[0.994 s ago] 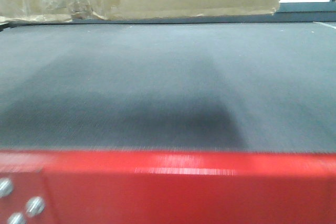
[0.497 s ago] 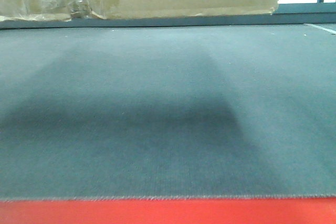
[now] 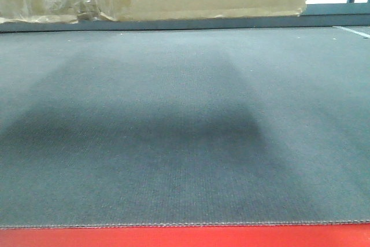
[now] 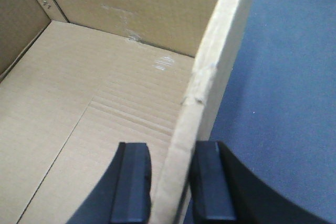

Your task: Grab carton from right shelf to conveyor

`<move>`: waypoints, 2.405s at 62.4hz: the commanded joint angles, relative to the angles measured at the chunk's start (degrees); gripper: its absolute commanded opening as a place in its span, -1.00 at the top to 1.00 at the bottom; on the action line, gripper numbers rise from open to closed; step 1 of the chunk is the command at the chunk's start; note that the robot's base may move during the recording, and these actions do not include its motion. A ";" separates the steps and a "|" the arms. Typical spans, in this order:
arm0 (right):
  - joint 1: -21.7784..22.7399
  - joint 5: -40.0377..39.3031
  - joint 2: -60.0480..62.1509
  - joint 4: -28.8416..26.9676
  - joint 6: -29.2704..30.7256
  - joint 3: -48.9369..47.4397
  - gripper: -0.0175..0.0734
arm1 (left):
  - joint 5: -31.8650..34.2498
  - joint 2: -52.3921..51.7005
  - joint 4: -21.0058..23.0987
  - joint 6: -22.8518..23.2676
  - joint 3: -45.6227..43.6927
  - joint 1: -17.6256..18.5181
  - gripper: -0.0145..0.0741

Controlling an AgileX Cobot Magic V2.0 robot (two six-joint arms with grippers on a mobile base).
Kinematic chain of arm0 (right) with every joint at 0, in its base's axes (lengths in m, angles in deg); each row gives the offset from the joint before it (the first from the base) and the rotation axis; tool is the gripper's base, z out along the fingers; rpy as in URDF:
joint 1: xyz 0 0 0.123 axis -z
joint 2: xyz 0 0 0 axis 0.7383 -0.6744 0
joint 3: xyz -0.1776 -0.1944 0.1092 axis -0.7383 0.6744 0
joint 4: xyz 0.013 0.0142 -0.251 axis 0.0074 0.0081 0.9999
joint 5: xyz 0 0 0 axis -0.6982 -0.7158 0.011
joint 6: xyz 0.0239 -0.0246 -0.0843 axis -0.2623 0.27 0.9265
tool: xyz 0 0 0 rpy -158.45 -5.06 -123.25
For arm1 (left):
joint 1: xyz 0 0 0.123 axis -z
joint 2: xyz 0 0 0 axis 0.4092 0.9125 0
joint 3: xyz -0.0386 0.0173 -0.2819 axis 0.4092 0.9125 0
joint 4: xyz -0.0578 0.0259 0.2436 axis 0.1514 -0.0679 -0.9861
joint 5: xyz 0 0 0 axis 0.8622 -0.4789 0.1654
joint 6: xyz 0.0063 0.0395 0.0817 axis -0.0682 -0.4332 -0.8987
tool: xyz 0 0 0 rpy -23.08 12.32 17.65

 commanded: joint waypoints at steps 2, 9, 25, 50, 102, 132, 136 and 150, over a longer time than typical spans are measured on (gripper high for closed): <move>0.06 -1.31 1.37 0.75 1.51 -0.49 0.76 | -0.27 -0.37 -7.20 -0.97 -0.02 -0.65 0.71; 0.06 -1.31 1.37 0.75 1.51 -0.49 0.76 | -0.27 -0.37 -7.20 -0.97 -0.02 -0.65 0.71; 0.06 -1.31 1.37 0.75 1.51 -0.49 0.76 | -0.27 -0.37 -7.20 -0.97 -0.02 -0.65 0.71; 0.06 -2.47 1.37 0.75 1.51 -0.49 0.76 | -0.24 -0.37 -6.68 -0.97 -0.02 -0.65 0.71; 11.95 -10.52 -17.81 1.38 1.51 -0.49 0.76 | 17.03 21.12 13.67 -0.97 -0.02 -3.63 0.71; 11.95 -9.90 -18.36 1.38 1.51 -1.92 -0.64 | 15.12 21.04 12.37 -0.97 -3.57 -3.63 -0.56; 11.95 -9.90 -16.89 1.38 1.51 -2.27 -0.63 | 14.10 19.88 12.37 -0.97 -4.95 -3.63 -0.48; 14.73 -7.39 -10.44 1.60 1.51 -2.39 0.02 | 12.37 13.32 12.50 -1.36 -5.54 -6.68 -0.09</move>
